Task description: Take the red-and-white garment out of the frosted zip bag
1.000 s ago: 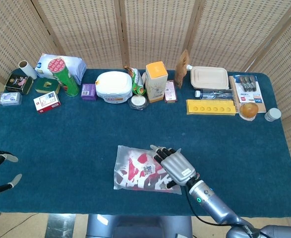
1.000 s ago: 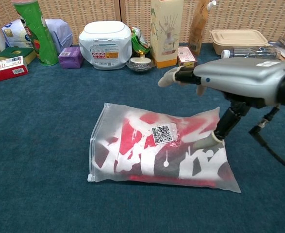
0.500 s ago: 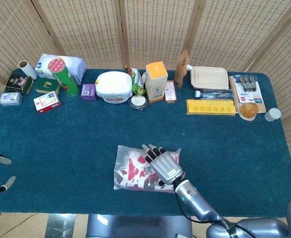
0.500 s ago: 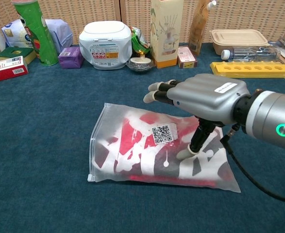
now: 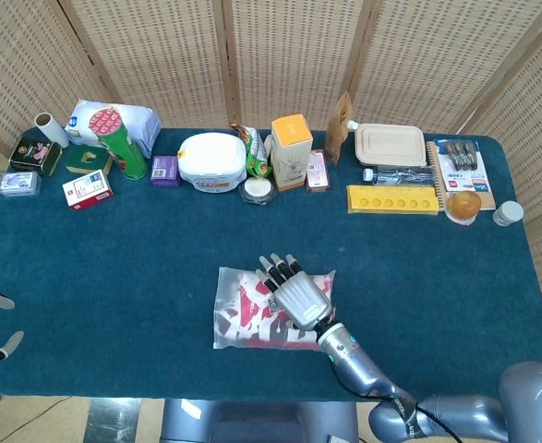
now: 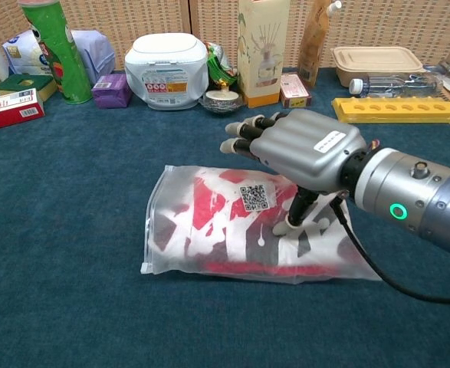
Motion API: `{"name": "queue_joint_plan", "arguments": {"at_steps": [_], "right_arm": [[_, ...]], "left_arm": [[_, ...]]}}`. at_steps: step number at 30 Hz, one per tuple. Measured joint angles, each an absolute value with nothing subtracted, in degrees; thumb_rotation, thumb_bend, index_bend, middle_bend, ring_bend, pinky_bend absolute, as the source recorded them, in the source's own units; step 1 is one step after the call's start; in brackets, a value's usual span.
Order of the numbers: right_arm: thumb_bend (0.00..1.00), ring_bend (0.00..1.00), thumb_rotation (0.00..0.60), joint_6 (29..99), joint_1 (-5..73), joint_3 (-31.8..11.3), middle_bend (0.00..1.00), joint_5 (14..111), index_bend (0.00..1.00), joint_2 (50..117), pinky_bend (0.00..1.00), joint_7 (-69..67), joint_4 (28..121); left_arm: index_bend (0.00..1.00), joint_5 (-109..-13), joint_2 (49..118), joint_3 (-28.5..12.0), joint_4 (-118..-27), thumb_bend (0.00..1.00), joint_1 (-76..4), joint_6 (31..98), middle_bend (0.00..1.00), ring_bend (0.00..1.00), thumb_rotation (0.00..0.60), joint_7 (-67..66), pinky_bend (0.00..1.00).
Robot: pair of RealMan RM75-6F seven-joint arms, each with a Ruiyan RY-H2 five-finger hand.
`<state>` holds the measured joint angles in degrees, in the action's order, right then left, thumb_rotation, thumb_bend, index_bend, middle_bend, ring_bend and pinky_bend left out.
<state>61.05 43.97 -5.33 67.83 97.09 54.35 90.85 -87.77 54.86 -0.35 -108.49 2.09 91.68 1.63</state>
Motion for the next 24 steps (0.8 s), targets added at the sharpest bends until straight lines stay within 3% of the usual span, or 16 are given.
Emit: {"name": "queue_joint_plan", "arguments": {"at_steps": [7,15,24], "right_arm": [[0.0,0.02,0.46,57.7,47.5,-7.6,0.0,68.6,0.0,94.8,0.1,54.7,87.3],[0.0,0.04,0.462,55.5,49.1,-8.5,0.0,66.5,0.0,87.2,0.11,56.8,97.3],[0.01,0.04,0.463,50.5,54.1,-8.7,0.0,47.2,0.0,80.7,0.11,59.9,108.5]], "left_arm": [[0.44,-87.0,55.0,-0.4,-107.8,0.22,2.4,91.7,0.38,0.26,0.6,2.5,0.26],[0.44,-87.6,55.2,-0.4,-107.2,0.22,2.6,91.9,0.38,0.26,0.6,3.7,0.26],[0.44,-88.4,55.1,-0.1,-106.8,0.22,3.0,92.4,0.38,0.26,0.6,4.5,0.26]]}}
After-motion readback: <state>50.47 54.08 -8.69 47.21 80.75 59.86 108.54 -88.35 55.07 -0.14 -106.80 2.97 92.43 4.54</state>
